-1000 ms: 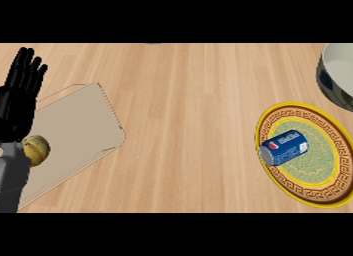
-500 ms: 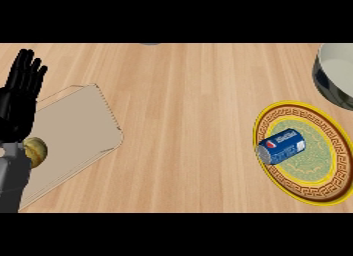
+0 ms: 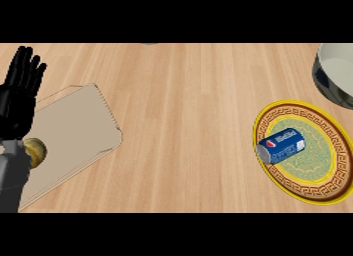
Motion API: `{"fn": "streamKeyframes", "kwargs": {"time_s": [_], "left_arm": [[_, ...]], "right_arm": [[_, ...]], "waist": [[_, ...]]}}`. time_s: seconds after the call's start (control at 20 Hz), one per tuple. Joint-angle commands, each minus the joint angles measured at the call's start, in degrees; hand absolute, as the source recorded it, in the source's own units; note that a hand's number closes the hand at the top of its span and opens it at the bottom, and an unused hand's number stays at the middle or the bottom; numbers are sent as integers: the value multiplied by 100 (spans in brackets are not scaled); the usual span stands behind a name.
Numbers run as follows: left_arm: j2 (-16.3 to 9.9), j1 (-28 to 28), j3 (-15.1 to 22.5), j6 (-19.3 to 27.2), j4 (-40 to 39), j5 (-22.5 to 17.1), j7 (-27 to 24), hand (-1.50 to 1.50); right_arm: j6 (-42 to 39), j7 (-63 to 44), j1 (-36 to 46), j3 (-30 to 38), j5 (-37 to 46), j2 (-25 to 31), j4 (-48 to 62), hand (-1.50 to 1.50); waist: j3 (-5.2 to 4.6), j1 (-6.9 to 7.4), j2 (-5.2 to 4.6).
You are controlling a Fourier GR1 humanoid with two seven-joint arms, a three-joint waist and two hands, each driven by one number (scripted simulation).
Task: Pick the pear from the plate and place it in the bowl
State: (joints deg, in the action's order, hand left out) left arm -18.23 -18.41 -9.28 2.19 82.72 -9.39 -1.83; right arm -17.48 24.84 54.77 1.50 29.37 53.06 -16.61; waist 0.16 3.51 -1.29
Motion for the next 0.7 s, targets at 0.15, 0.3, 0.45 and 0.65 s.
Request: {"fn": "streamKeyframes", "kwargs": {"time_s": [0.15, 0.3, 0.45, 0.65], "left_arm": [[187, 196, 193, 170, 432, 126, 172, 0], [-39, 90, -97, -83, 44, -66, -34, 0], [67, 96, 10, 40, 280, -30, 169, 0], [49, -47, -11, 32, -10, 30, 55, 0]], "right_arm": [[-59, -172, 179, 483, -358, -453, 795, -150], [44, 96, 117, 976, -854, -690, 899, -150], [375, 217, 177, 1273, -1091, -631, 933, -150], [681, 274, 247, 1736, -1486, -285, 971, -150]], "waist": [[9, 3, 13], [9, -46, -9], [21, 34, -32], [23, -14, -84]]}}
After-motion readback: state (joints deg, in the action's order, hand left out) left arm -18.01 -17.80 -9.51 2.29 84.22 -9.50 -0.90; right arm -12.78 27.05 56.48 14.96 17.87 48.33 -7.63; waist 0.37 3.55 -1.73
